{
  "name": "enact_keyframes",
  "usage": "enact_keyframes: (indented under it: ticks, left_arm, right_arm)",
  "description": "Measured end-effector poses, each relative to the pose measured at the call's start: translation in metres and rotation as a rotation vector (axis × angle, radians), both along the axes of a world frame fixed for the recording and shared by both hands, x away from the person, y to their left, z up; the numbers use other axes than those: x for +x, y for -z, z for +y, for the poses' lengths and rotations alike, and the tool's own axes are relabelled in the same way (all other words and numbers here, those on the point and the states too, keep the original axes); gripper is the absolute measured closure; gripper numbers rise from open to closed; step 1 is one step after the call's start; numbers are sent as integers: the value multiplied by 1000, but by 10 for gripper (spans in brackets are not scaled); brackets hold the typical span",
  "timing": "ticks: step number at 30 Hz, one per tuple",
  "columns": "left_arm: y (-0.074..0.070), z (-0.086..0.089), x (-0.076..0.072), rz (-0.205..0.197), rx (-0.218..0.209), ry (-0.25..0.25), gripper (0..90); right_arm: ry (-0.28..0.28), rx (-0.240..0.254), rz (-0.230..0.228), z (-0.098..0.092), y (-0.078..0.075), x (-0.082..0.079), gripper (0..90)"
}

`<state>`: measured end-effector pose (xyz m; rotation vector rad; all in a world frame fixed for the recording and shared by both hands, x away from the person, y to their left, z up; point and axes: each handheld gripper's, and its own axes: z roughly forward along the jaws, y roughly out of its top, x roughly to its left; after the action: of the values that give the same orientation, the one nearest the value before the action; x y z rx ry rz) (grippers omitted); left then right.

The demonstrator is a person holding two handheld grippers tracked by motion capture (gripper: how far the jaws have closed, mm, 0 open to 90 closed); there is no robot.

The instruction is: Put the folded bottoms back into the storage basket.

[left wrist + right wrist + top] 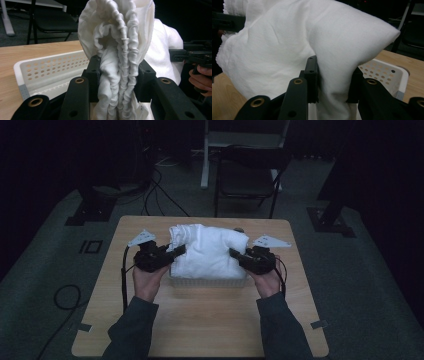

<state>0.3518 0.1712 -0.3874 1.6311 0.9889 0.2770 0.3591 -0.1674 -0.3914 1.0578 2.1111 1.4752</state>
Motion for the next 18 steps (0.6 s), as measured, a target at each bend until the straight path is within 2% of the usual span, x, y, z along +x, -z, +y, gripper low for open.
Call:
enact_keyframes:
  ticks: [18]
  left_arm:
    - [0,-2,18,1,1,-27,630]
  right_arm:
    - [24,2,14,2,1,19,705]
